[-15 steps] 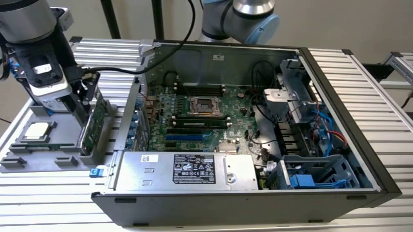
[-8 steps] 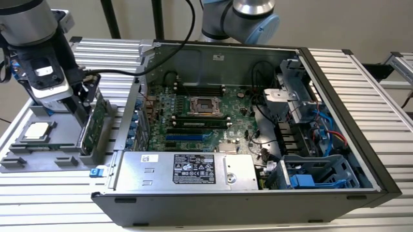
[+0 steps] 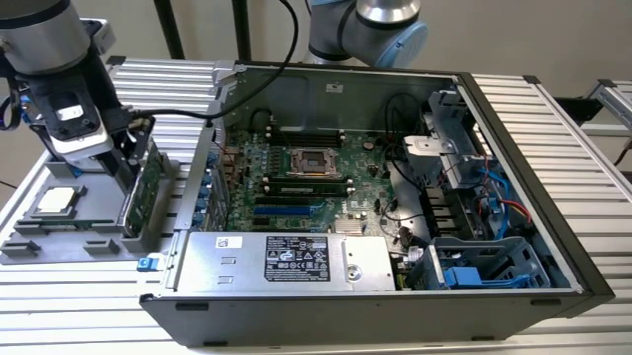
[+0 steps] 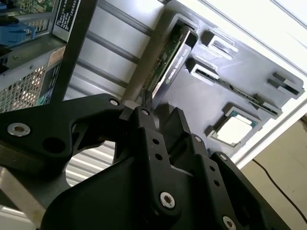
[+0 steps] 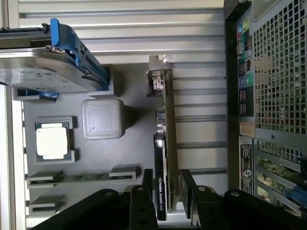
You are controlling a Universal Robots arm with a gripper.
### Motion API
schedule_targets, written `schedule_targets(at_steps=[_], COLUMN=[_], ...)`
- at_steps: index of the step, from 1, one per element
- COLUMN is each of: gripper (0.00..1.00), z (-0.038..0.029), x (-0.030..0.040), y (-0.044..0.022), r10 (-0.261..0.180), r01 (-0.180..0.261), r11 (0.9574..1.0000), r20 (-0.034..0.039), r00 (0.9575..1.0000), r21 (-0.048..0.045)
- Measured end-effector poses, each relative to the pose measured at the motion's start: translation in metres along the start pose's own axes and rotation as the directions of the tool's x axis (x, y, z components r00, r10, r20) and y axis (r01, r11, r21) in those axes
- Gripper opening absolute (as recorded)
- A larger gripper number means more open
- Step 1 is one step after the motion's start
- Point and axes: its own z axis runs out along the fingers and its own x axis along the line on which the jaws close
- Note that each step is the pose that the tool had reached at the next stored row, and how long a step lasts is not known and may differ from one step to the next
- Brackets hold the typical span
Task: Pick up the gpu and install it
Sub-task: 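Pick up the gpu and move the gpu toward the slot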
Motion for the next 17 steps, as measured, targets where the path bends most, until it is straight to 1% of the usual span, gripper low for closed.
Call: schedule_targets(at_steps=[17], gripper=[1.00], z=[0.0089], x=[0.0002], y=[-0.0005], r10=[0.000], r01=[0.000], r11=[1.0000], r20=[0.0000], r00=[1.0000], r21=[0.0003])
